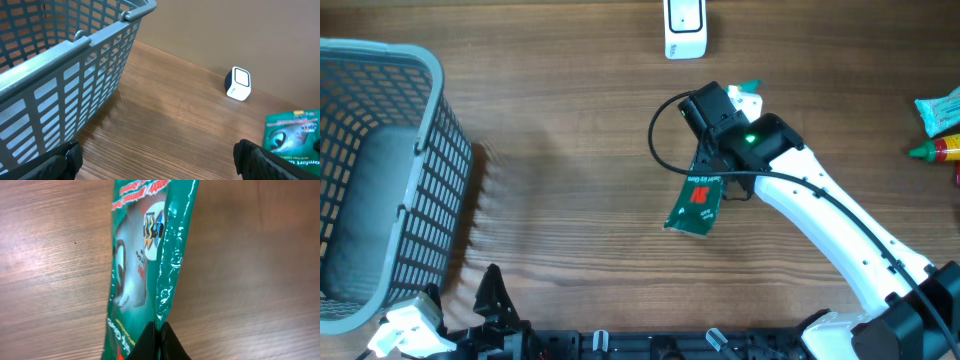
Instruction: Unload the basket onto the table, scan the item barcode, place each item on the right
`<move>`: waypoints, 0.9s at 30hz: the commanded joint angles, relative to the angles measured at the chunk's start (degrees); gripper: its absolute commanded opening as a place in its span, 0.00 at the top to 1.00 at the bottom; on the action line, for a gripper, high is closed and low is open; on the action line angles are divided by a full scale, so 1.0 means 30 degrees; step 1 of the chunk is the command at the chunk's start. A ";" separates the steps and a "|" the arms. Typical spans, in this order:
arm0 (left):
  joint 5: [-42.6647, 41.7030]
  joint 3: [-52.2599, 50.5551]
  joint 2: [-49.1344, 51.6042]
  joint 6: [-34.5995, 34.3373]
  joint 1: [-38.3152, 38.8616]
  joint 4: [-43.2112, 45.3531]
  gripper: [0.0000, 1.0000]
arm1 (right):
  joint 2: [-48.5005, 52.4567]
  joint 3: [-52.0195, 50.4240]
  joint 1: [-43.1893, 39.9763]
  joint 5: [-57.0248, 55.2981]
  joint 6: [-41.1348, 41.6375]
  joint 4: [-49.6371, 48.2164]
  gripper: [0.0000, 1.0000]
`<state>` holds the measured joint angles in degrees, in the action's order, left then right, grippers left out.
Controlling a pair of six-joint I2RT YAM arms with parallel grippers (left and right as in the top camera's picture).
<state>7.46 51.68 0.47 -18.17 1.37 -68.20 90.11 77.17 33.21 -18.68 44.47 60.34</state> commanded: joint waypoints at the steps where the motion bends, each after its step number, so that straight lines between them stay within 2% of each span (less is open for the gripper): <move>1: 0.0036 -0.0015 -0.0036 -0.0109 -0.0124 0.0015 0.00 | 0.0284 0.0022 0.0066 0.0714 0.5566 0.1013 0.95; 5: 0.0036 -0.0015 -0.0036 -0.0109 -0.0124 0.0015 0.00 | 0.0284 0.0022 0.0058 0.1545 1.2131 0.3315 0.96; 7: 0.0036 -0.0015 -0.0036 -0.0109 -0.0124 0.0015 0.00 | 0.0284 0.0022 -0.0015 0.2645 1.7019 0.5064 0.96; 13: 0.0036 -0.0015 -0.0036 -0.0109 -0.0124 0.0015 0.00 | 0.0291 -0.0029 -0.0029 0.3228 2.2950 0.5727 0.96; 15: 0.0036 -0.0015 -0.0036 -0.0109 -0.0124 0.0015 0.00 | 0.0291 -0.0248 -0.0029 0.4357 2.3176 0.6550 0.96; 18: 0.0036 -0.0015 -0.0036 -0.0109 -0.0124 0.0015 0.00 | 0.0284 -0.0240 -0.0029 0.5413 2.1471 0.9078 0.96; 19: 0.0036 -0.0015 -0.0036 -0.0109 -0.0124 0.0015 0.00 | 0.0284 -0.0240 -0.0029 0.5406 2.1682 0.9340 0.96; 25: 0.0036 -0.0015 -0.0036 -0.0109 -0.0124 0.0015 0.00 | 0.0692 -0.0262 -0.0029 0.4597 2.0436 0.7038 0.96; 27: 0.0036 -0.0015 -0.0036 -0.0109 -0.0124 0.0015 0.00 | 0.1807 -0.0262 -0.0029 0.4524 1.8710 0.6164 0.95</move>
<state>7.46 51.68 0.47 -18.17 1.37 -68.20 91.44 76.53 33.21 -4.34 103.88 81.03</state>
